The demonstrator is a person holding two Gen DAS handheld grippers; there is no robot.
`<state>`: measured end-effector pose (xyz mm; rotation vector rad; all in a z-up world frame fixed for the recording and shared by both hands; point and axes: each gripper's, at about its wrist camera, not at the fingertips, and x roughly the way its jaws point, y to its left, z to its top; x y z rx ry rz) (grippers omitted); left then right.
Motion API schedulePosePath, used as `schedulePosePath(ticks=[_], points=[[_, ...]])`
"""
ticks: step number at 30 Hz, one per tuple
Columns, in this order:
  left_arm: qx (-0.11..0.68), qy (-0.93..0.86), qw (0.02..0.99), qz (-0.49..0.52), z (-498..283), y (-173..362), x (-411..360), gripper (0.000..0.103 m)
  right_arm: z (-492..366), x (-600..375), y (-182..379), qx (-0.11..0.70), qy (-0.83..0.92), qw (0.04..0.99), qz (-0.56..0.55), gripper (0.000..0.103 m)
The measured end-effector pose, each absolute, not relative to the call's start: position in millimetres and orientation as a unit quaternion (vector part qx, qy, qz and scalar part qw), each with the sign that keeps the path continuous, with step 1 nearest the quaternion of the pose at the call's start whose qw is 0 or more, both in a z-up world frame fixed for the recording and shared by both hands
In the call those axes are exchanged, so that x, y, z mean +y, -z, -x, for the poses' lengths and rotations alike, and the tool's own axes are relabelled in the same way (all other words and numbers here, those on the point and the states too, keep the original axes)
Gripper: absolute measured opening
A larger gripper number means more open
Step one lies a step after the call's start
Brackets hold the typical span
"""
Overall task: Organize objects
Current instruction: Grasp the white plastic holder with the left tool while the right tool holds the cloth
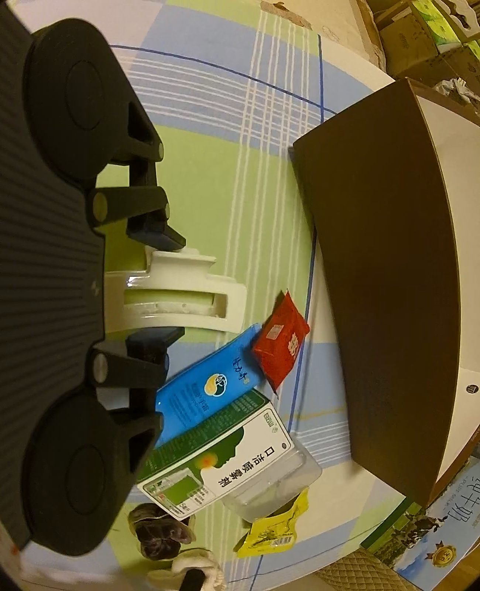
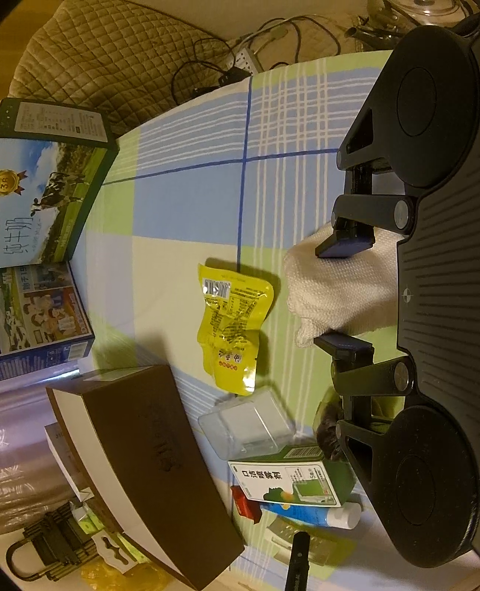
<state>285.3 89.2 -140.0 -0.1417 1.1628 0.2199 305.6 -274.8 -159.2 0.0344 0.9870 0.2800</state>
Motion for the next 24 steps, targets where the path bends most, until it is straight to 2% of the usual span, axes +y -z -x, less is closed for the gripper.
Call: schedulePosePath(ticks=[15, 24], points=[[0.544, -0.106, 0.831, 0.043, -278.3, 141.6, 81.2, 0.037, -299.7, -270.9, 159.2, 0.468, -0.142, 0.872, -0.005, 0.04], [0.537, -0.112, 0.834, 0.06, -248.6, 130.2, 88.1, 0.037, -288.9, -271.7, 144.2, 0.465, -0.164, 0.869, -0.038, 0.035]])
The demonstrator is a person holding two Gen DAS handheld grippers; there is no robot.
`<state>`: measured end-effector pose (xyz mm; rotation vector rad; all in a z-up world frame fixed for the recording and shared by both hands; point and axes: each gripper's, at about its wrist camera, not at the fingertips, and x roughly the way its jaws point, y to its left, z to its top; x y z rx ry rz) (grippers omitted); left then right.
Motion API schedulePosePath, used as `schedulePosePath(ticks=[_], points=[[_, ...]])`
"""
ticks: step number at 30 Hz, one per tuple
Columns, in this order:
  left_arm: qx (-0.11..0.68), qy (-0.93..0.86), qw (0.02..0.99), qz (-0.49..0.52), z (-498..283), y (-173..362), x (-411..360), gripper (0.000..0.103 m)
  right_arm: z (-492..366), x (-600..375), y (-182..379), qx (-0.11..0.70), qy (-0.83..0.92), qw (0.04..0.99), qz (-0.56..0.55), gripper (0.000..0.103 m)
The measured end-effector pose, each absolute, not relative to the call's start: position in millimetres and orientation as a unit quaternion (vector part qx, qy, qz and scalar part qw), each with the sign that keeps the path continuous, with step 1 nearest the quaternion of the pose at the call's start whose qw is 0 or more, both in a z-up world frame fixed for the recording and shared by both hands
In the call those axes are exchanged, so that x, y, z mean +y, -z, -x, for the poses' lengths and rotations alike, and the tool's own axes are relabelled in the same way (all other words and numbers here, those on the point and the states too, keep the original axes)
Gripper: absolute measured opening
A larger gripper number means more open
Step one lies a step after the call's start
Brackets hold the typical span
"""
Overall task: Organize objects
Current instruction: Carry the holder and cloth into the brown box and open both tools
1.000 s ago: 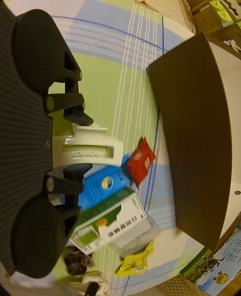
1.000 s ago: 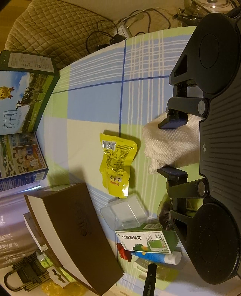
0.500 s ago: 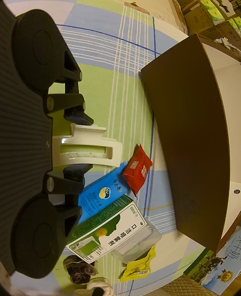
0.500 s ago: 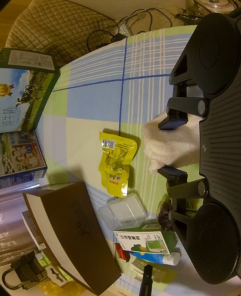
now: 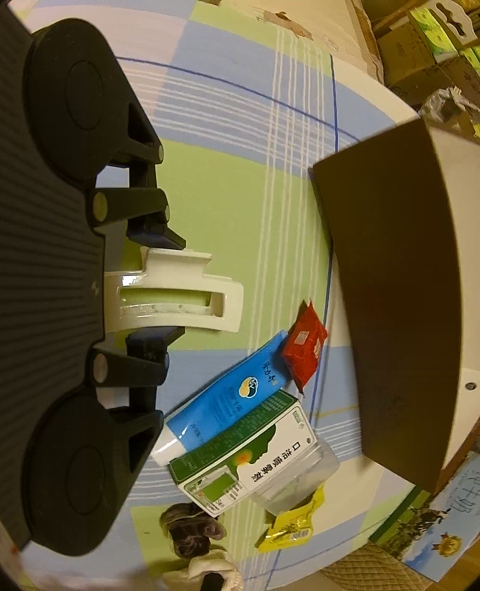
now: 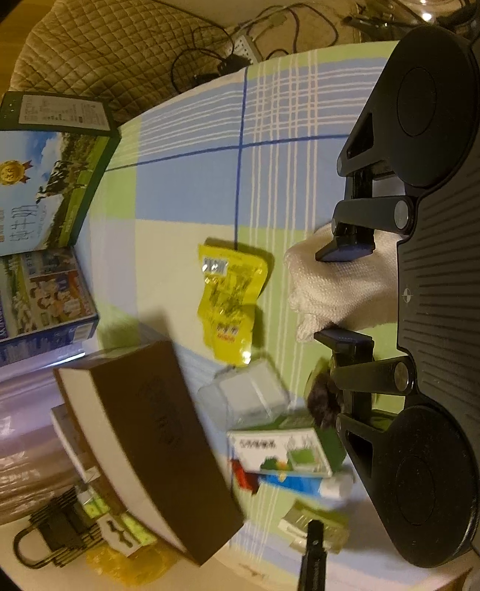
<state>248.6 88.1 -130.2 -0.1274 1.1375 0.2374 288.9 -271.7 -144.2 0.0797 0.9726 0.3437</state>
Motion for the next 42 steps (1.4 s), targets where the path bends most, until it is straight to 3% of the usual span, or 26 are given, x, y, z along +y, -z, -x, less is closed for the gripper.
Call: schedulePosePath(ticks=[15, 29, 42], points=[[0.463, -0.12, 0.875, 0.071, -249.3, 54.8, 99.4, 0.037, -310.4, -216.5, 83.2, 0.41, -0.285, 0.865, -0.055, 0.034], [0.398, -0.134, 0.906, 0.052, -313.5, -2.6, 122.6, 0.037, -392.0, -151.3, 19.8, 0.32, -0.357, 0.878, -0.016, 0.034], [0.423, -0.157, 0.891, 0.047, -396.1, 15.0, 158.6, 0.037, -474.8, -110.2, 38.0, 0.343, -0.351, 0.871, 0.022, 0.034]])
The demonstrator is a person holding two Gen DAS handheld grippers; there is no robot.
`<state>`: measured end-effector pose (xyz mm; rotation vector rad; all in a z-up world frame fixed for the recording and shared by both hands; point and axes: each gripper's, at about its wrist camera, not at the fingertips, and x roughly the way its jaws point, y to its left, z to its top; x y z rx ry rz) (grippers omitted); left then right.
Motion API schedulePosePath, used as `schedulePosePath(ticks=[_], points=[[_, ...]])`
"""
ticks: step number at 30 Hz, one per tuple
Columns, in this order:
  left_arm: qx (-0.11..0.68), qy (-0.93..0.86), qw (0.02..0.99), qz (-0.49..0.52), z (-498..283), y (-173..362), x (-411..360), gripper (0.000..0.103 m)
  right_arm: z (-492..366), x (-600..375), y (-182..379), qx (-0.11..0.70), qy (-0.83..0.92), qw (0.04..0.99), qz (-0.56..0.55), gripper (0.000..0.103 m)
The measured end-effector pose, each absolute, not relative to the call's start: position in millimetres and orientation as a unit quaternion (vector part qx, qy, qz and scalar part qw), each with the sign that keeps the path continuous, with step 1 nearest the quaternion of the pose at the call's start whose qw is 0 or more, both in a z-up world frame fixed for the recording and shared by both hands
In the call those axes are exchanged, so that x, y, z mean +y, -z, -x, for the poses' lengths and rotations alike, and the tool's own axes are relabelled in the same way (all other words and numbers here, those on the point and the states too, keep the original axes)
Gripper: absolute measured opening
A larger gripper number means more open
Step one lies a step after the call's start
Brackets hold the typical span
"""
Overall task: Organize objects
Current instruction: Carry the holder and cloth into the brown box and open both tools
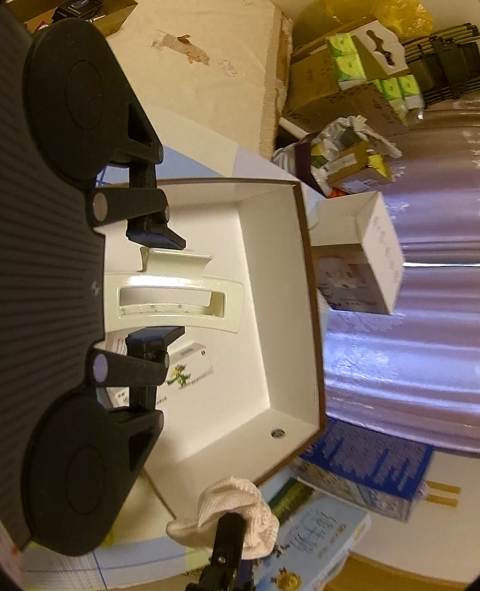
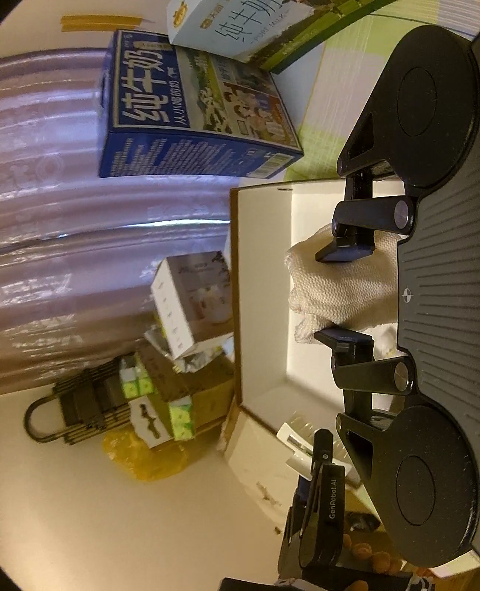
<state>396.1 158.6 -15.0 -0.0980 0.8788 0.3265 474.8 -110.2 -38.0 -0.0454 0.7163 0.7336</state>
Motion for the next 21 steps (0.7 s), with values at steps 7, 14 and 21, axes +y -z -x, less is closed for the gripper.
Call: schedulePosePath(ticks=[7, 14, 21], points=[[0.464, -0.173, 0.867, 0.057, -420.9, 56.0, 169.2, 0.037, -505.4, -106.4, 68.3, 0.382, -0.327, 0.864, 0.026, 0.034], [0.493, -0.18, 0.848, 0.069, -433.2, 81.6, 172.0, 0.037, -516.3, -101.5, 87.3, 0.405, -0.32, 0.855, 0.039, 0.034], [0.518, -0.177, 0.834, 0.068, -440.8, 94.3, 172.4, 0.038, -522.3, -96.6, 96.4, 0.42, -0.312, 0.85, 0.058, 0.034]])
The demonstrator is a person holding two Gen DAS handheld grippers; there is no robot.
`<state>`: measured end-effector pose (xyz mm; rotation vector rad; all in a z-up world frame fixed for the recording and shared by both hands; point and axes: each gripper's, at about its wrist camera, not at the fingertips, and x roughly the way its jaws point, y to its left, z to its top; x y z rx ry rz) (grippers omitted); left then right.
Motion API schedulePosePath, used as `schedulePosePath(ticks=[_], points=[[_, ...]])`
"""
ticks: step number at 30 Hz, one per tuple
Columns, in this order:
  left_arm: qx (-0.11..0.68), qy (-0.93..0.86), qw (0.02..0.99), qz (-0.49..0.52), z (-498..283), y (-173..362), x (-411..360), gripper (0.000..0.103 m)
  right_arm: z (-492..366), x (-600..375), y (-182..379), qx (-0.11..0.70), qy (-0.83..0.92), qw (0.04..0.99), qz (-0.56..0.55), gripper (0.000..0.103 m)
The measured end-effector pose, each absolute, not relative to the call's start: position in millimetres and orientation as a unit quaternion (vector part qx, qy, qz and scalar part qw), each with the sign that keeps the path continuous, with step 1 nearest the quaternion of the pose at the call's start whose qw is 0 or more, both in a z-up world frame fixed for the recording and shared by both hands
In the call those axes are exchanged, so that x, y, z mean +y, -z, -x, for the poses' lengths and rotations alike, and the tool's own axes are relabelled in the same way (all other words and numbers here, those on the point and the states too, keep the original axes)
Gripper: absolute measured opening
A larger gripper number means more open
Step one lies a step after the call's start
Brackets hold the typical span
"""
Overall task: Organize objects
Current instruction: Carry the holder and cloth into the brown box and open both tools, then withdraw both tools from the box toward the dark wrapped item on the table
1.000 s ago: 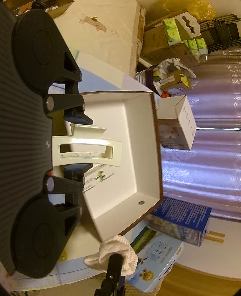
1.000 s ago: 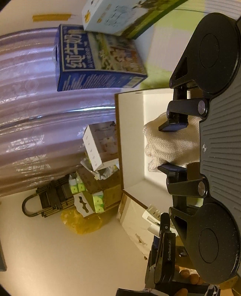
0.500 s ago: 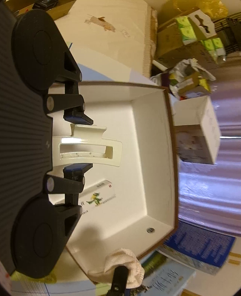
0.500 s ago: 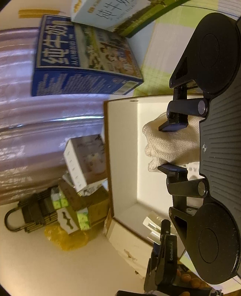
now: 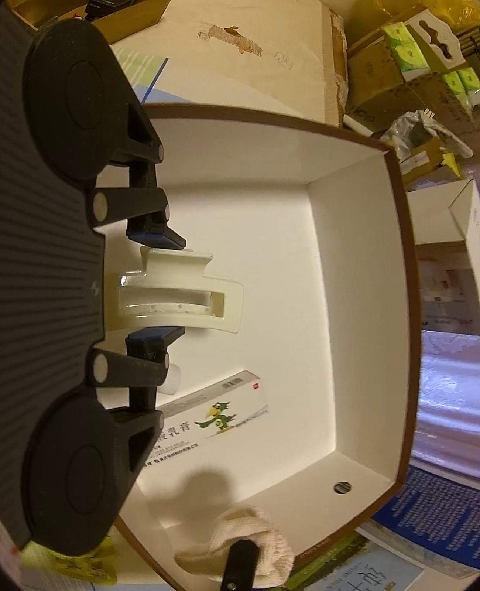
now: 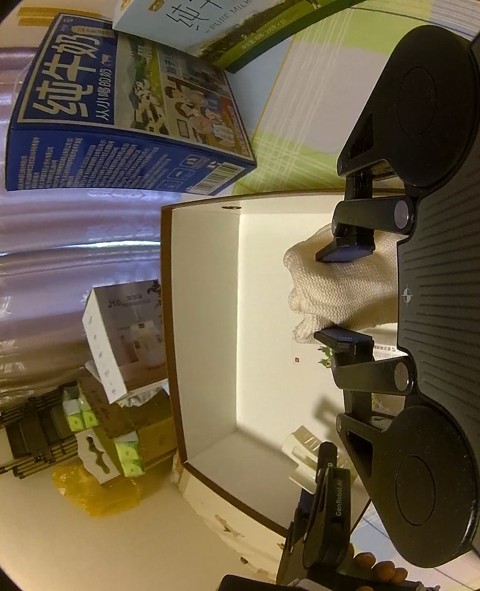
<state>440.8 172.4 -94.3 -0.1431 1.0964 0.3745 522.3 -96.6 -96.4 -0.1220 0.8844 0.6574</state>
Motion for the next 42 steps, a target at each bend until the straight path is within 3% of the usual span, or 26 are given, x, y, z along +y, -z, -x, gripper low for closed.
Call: schedulePosePath(ticks=[3, 10, 14, 16, 22, 42], points=[[0.515, -0.171, 0.837, 0.065, -438.6, 94.9, 171.3, 0.049, -522.8, -95.1, 97.3, 0.422, -0.312, 0.849, 0.062, 0.034], [0.506, -0.17, 0.843, 0.065, -433.4, 86.9, 174.0, 0.058, -524.6, -90.3, 98.4, 0.434, -0.305, 0.845, 0.07, 0.035], [0.5, -0.162, 0.848, 0.068, -432.0, 76.9, 174.1, 0.067, -523.0, -90.3, 93.1, 0.423, -0.299, 0.853, 0.07, 0.055], [0.489, -0.165, 0.855, 0.06, -429.6, 70.5, 171.5, 0.076, -520.8, -91.3, 87.6, 0.417, -0.303, 0.854, 0.071, 0.058], [0.467, -0.167, 0.867, 0.053, -422.1, 45.6, 166.8, 0.083, -508.7, -101.6, 69.2, 0.406, -0.306, 0.859, 0.06, 0.06], [0.432, -0.196, 0.877, 0.076, -328.9, -12.8, 142.3, 0.087, -416.9, -147.9, 30.1, 0.386, -0.304, 0.871, -0.019, 0.061]])
